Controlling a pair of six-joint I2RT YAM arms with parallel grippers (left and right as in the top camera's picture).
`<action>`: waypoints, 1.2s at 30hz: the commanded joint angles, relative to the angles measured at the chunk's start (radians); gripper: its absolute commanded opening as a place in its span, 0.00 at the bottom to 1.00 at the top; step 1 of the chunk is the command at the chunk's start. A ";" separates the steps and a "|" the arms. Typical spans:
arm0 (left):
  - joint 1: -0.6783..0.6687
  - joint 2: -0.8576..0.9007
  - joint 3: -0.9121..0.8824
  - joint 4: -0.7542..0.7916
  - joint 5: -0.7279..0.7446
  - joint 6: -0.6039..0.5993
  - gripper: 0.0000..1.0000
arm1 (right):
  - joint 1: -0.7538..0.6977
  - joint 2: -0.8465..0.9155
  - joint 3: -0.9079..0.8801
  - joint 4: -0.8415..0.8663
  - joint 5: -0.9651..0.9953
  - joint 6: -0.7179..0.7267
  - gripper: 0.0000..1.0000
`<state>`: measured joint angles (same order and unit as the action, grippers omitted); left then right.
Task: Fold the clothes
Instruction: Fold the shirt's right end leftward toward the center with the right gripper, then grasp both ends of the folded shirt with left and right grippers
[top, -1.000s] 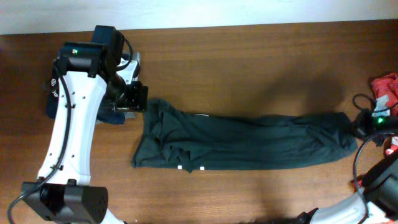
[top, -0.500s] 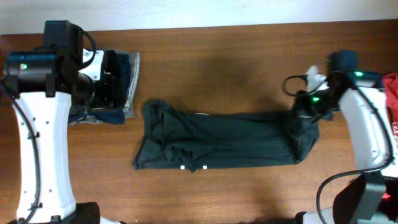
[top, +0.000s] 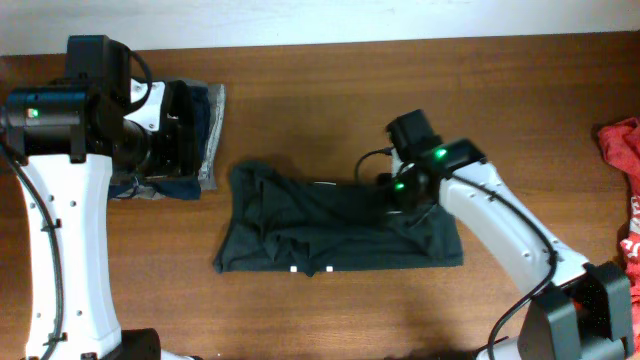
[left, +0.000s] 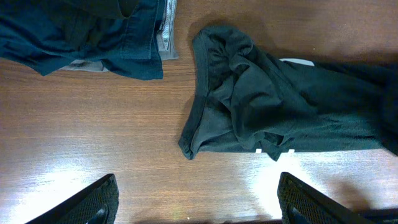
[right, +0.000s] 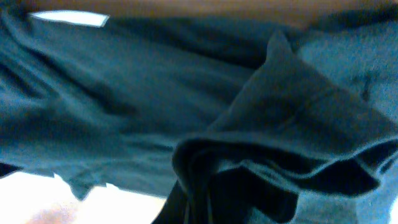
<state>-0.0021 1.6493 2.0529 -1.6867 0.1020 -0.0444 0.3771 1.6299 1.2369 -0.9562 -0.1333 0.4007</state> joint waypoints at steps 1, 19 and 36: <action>0.006 -0.017 0.013 -0.001 0.011 0.015 0.82 | 0.093 -0.001 -0.021 0.085 0.010 0.124 0.04; 0.006 -0.017 0.013 -0.001 0.015 0.016 0.82 | 0.105 -0.025 -0.021 0.121 0.043 0.102 0.39; 0.007 -0.229 0.013 -0.001 0.034 0.038 0.99 | 0.158 0.072 -0.283 0.433 -0.547 -0.293 0.04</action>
<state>-0.0021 1.4872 2.0525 -1.6871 0.1097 -0.0185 0.4870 1.7184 0.9516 -0.5190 -0.5194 0.2466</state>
